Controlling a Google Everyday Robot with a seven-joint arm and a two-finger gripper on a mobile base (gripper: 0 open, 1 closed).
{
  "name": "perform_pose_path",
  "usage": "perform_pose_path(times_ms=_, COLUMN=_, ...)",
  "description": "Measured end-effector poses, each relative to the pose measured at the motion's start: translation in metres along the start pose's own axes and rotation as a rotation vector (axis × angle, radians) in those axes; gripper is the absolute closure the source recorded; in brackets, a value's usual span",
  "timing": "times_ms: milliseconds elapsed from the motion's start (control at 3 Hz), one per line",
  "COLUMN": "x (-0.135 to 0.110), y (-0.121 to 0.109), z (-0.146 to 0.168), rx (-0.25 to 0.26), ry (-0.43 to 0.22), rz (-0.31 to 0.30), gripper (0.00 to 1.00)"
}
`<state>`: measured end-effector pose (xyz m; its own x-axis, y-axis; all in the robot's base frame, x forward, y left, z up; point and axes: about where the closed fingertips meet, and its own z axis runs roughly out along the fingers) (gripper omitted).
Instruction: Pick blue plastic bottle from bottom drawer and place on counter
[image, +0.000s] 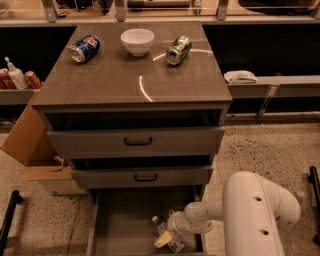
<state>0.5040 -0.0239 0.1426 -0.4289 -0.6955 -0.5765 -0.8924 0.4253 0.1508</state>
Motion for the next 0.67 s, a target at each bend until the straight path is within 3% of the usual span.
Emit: perform_pose_path(times_ms=667, x=0.0123, y=-0.0012, z=0.0131, rx=-0.011, ry=0.055, rz=0.004, gripper=0.0)
